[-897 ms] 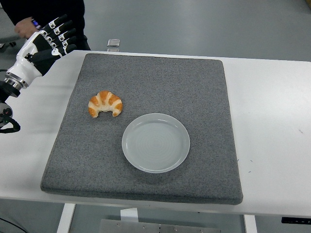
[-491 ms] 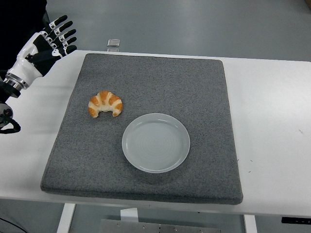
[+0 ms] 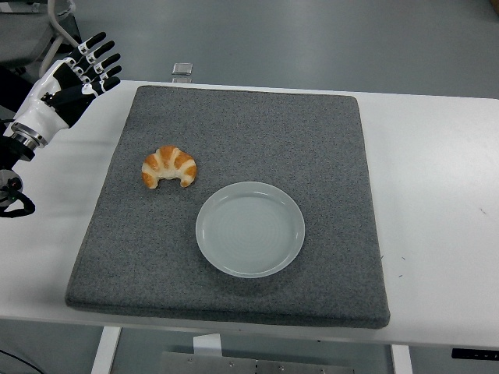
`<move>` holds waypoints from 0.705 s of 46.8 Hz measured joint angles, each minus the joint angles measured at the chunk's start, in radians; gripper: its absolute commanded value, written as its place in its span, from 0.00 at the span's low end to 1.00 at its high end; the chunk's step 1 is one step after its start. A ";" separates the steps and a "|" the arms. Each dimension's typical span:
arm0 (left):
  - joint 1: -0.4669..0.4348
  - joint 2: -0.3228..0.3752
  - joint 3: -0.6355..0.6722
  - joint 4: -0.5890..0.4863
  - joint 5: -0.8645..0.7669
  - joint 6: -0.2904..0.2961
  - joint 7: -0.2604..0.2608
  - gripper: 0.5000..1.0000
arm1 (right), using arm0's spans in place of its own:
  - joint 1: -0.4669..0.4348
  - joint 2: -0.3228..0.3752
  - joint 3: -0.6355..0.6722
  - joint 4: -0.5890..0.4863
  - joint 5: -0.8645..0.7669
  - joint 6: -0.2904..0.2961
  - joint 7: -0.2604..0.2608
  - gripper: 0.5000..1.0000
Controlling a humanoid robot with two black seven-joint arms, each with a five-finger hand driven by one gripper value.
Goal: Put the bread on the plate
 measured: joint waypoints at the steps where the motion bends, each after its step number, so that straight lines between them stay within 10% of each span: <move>1: 0.000 0.000 0.000 0.000 -0.001 -0.001 0.000 0.99 | 0.000 0.000 0.000 0.000 0.000 0.000 0.000 0.86; 33: 0.000 0.006 -0.001 -0.005 -0.002 -0.002 0.000 0.99 | 0.000 0.000 0.000 0.000 0.000 0.001 0.000 0.86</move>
